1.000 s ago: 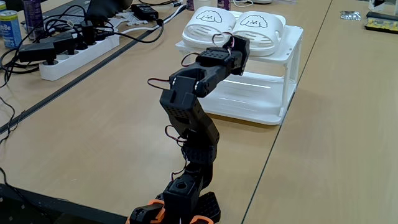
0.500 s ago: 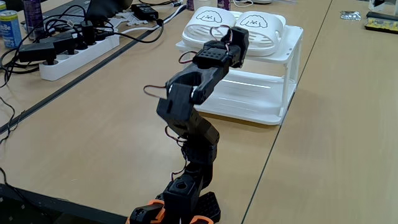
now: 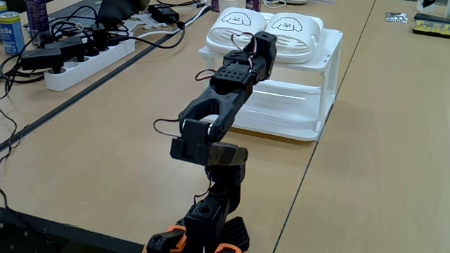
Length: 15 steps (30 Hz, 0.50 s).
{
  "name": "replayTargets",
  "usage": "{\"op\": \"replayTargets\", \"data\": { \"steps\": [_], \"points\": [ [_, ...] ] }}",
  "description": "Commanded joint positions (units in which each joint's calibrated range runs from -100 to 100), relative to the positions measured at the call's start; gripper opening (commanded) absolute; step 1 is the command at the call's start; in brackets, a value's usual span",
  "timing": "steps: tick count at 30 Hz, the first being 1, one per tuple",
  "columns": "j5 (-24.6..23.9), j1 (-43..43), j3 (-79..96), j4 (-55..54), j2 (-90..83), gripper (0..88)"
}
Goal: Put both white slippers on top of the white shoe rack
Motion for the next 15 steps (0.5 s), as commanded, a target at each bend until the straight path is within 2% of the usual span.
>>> {"op": "replayTargets", "data": {
  "steps": [1, 5, 7, 15],
  "points": [
    [-5.87, -0.26, -0.24, -0.38, -3.16, 0.7],
    [-15.45, -0.01, 2.46, -0.38, -5.10, 0.7],
    [-18.44, -0.01, 4.63, -0.38, -6.36, 0.7],
    [-22.08, -0.34, 12.48, -0.38, -12.16, 0.7]
  ]
}}
